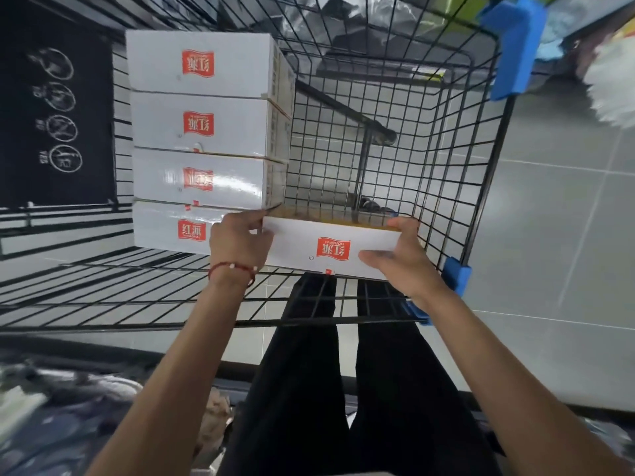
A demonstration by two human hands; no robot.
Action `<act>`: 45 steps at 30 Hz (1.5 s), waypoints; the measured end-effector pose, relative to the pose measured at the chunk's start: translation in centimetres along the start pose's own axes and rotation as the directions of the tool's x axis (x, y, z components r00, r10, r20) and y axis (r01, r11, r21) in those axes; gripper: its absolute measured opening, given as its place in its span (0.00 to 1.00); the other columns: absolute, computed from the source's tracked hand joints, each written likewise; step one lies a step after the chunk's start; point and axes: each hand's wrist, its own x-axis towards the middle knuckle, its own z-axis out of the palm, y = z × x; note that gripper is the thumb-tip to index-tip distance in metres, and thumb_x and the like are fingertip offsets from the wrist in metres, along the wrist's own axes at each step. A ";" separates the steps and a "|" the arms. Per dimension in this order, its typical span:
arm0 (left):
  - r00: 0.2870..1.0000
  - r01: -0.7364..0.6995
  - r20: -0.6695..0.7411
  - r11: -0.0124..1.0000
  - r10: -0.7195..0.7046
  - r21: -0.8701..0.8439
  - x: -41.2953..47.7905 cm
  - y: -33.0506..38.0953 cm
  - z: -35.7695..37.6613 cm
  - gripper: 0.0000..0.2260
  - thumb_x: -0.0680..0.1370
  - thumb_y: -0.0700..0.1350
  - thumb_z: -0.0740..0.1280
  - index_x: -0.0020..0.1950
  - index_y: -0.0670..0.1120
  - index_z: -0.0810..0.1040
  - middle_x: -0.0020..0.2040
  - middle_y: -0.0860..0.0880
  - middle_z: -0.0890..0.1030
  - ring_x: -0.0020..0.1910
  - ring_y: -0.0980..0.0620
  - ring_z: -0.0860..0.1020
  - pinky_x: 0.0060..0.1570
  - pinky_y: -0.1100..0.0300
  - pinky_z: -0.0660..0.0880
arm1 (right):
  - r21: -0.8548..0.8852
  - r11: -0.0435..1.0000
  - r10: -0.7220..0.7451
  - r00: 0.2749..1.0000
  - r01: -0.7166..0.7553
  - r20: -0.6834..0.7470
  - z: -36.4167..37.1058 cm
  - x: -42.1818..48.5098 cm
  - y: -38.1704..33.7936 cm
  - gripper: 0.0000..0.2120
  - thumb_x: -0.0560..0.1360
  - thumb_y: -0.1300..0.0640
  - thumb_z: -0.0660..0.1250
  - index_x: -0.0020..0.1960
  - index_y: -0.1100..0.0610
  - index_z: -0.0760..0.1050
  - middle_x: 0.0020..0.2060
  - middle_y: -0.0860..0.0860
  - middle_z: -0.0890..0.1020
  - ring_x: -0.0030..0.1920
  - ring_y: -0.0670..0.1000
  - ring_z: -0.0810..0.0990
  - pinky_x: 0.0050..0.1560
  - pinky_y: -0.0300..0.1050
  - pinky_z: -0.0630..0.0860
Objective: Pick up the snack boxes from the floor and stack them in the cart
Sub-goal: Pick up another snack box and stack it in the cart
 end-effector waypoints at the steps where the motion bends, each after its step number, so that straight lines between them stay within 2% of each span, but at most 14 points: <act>1: 1.000 -0.007 -0.011 1.000 0.007 0.029 0.0 -0.1 0.0 0.13 0.77 0.40 0.68 0.60 0.47 0.85 0.53 0.45 0.87 0.58 0.43 0.82 0.64 0.53 0.76 | -0.007 1.000 -0.005 1.000 0.005 0.003 0.0 -0.1 0.1 0.30 0.76 0.59 0.76 0.67 0.47 0.60 0.64 0.54 0.76 0.58 0.50 0.80 0.65 0.53 0.79; 5: 1.000 -0.017 0.009 0.997 0.016 0.079 -0.2 -0.6 0.1 0.13 0.80 0.42 0.64 0.60 0.47 0.85 0.51 0.40 0.86 0.52 0.38 0.83 0.62 0.50 0.77 | -0.021 0.999 -0.024 1.000 0.024 -0.006 0.2 0.0 0.6 0.30 0.74 0.55 0.77 0.67 0.43 0.62 0.65 0.53 0.76 0.61 0.52 0.80 0.66 0.56 0.79; 9: 0.997 -0.060 0.068 0.981 0.049 0.187 -1.0 0.0 0.9 0.17 0.82 0.43 0.63 0.70 0.45 0.78 0.61 0.39 0.79 0.60 0.38 0.78 0.63 0.47 0.75 | -0.005 0.999 -0.034 0.999 0.034 -0.024 0.1 0.1 0.9 0.29 0.78 0.56 0.74 0.72 0.46 0.63 0.65 0.52 0.80 0.57 0.47 0.82 0.64 0.51 0.79; 12: 0.998 -0.028 0.062 0.981 0.016 0.191 -1.1 0.5 1.1 0.17 0.82 0.42 0.63 0.70 0.45 0.78 0.65 0.39 0.77 0.63 0.38 0.76 0.66 0.46 0.74 | -0.032 0.998 -0.050 0.998 0.050 -0.023 -0.1 0.3 1.3 0.37 0.79 0.55 0.73 0.81 0.49 0.55 0.72 0.51 0.76 0.59 0.47 0.80 0.70 0.52 0.74; 17: 0.983 0.065 0.158 0.987 -0.088 0.145 -2.4 1.4 1.0 0.20 0.82 0.47 0.62 0.74 0.47 0.74 0.69 0.39 0.75 0.68 0.38 0.73 0.69 0.46 0.70 | 0.034 0.999 0.026 0.999 -0.027 0.042 -0.8 -0.6 1.4 0.40 0.82 0.51 0.69 0.84 0.48 0.47 0.76 0.54 0.74 0.74 0.54 0.72 0.71 0.47 0.68; 23: 0.964 0.081 0.260 0.992 -0.054 -0.094 -6.4 3.0 0.8 0.19 0.83 0.49 0.64 0.74 0.48 0.73 0.71 0.45 0.75 0.70 0.43 0.73 0.72 0.53 0.65 | 0.005 0.999 -0.049 0.999 0.049 -0.005 -1.8 -5.3 -0.4 0.29 0.83 0.52 0.67 0.81 0.54 0.62 0.75 0.53 0.71 0.73 0.54 0.72 0.70 0.44 0.68; 27: 0.933 0.016 0.346 0.951 0.096 -0.308 -8.6 4.1 -0.4 0.14 0.82 0.50 0.65 0.67 0.51 0.77 0.64 0.47 0.79 0.65 0.44 0.77 0.72 0.45 0.69 | 0.160 0.983 -0.068 0.990 0.088 -0.123 -1.8 -9.8 -0.8 0.22 0.84 0.53 0.65 0.77 0.53 0.69 0.71 0.51 0.73 0.71 0.51 0.73 0.74 0.48 0.69; 30: 0.922 -0.045 0.334 0.909 0.198 -0.415 -10.0 4.9 -2.0 0.09 0.82 0.51 0.65 0.62 0.57 0.77 0.65 0.49 0.79 0.65 0.46 0.77 0.71 0.45 0.70 | 0.308 0.943 -0.052 0.972 0.123 -0.230 -1.1 -13.1 -0.7 0.18 0.84 0.57 0.66 0.73 0.55 0.74 0.67 0.49 0.77 0.67 0.50 0.76 0.69 0.44 0.73; 32: 0.913 -0.075 0.322 0.878 0.250 -0.472 -11.0 5.0 -3.0 0.10 0.82 0.51 0.65 0.62 0.55 0.78 0.66 0.49 0.79 0.65 0.47 0.78 0.71 0.46 0.71 | 0.380 0.907 -0.054 0.946 0.181 -0.321 -0.5 -15.1 -0.2 0.12 0.83 0.60 0.66 0.66 0.55 0.78 0.61 0.50 0.81 0.61 0.49 0.80 0.58 0.37 0.74; 34: 0.903 -0.101 0.320 0.866 0.286 -0.489 -11.7 5.3 -3.8 0.13 0.83 0.48 0.65 0.66 0.50 0.79 0.64 0.50 0.80 0.63 0.48 0.79 0.68 0.50 0.73 | 0.427 0.870 -0.059 0.912 0.247 -0.407 0.1 -16.6 0.3 0.09 0.83 0.62 0.67 0.61 0.53 0.80 0.56 0.50 0.83 0.55 0.49 0.80 0.53 0.38 0.74; 37: 0.886 -0.139 0.323 0.855 0.333 -0.500 -12.7 6.7 -4.7 0.13 0.83 0.44 0.65 0.67 0.45 0.79 0.60 0.49 0.81 0.54 0.51 0.81 0.54 0.60 0.75 | 0.495 0.815 -0.024 0.871 0.301 -0.490 0.1 -19.0 1.1 0.08 0.83 0.63 0.66 0.58 0.53 0.80 0.52 0.50 0.82 0.48 0.46 0.79 0.52 0.39 0.73; 39: 0.882 -0.174 0.314 0.862 0.351 -0.475 -13.2 7.7 -4.8 0.11 0.82 0.46 0.66 0.63 0.50 0.81 0.58 0.52 0.82 0.55 0.51 0.81 0.57 0.57 0.76 | 0.548 0.772 0.015 0.854 0.321 -0.521 -0.6 -20.2 1.7 0.08 0.83 0.63 0.67 0.57 0.53 0.81 0.51 0.49 0.82 0.46 0.48 0.77 0.50 0.40 0.73; 41: 0.870 -0.209 0.323 0.872 0.373 -0.442 -14.1 9.2 -4.5 0.09 0.81 0.48 0.66 0.59 0.54 0.82 0.53 0.56 0.82 0.56 0.51 0.81 0.61 0.52 0.76 | 0.616 0.705 0.066 0.831 0.353 -0.552 -1.7 -21.7 2.5 0.08 0.82 0.64 0.67 0.58 0.54 0.80 0.53 0.50 0.82 0.50 0.50 0.78 0.50 0.43 0.75; 45: 0.798 -0.312 0.382 0.862 0.466 -0.400 -17.5 13.4 -2.1 0.06 0.82 0.45 0.65 0.56 0.53 0.80 0.50 0.54 0.82 0.53 0.51 0.81 0.48 0.58 0.73 | 0.717 0.560 0.165 0.792 0.416 -0.588 -4.1 -24.3 5.7 0.11 0.82 0.66 0.66 0.58 0.54 0.80 0.55 0.52 0.84 0.55 0.52 0.81 0.62 0.51 0.77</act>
